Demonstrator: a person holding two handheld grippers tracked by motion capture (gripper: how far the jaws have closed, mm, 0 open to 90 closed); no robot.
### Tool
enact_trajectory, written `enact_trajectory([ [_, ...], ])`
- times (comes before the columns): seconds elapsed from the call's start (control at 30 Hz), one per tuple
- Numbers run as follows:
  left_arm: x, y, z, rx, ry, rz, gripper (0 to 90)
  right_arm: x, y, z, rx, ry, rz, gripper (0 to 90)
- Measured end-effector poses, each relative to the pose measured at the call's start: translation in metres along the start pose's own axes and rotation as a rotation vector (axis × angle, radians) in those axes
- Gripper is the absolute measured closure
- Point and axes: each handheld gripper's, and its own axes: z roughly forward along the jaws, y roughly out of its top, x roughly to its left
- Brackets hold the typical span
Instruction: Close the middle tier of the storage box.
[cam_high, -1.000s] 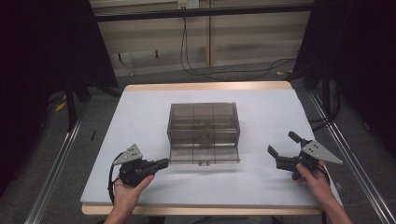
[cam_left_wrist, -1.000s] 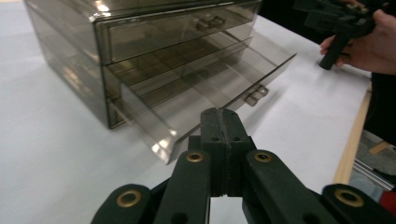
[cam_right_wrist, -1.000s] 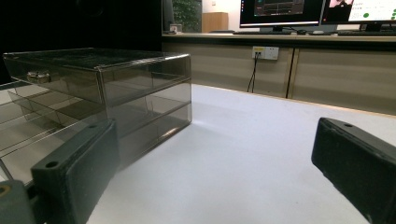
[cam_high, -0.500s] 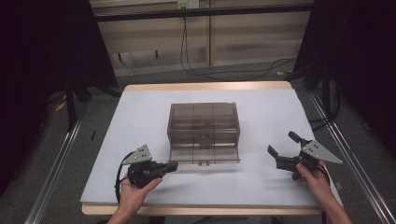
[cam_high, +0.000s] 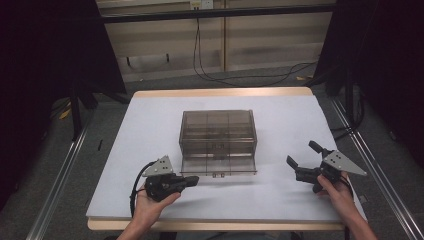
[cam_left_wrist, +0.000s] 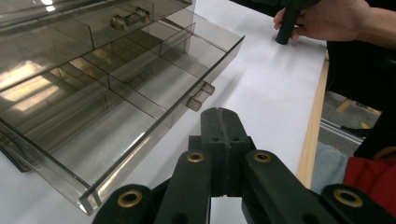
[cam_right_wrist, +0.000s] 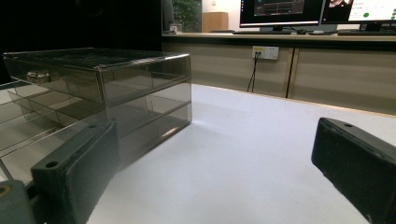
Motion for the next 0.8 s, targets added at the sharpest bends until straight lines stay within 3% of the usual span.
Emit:
enact_trajectory([
  [0.27,0.001,0.007,0.001,-0.001,-0.003,0.003,90.0,0.000,0.000,0.000,0.002,0.004,-0.005,0.7],
  [0.5,0.000,0.016,0.003,0.013,-0.036,0.047,90.0,0.000,0.000,0.000,0.003,0.002,-0.002,0.7],
  [0.57,-0.004,0.019,0.009,0.046,-0.048,0.075,90.0,0.000,0.000,0.000,0.003,0.000,-0.001,0.8],
  [0.8,0.001,0.025,0.024,0.102,-0.079,0.088,90.0,0.000,0.000,0.000,0.003,0.002,-0.003,0.7],
])
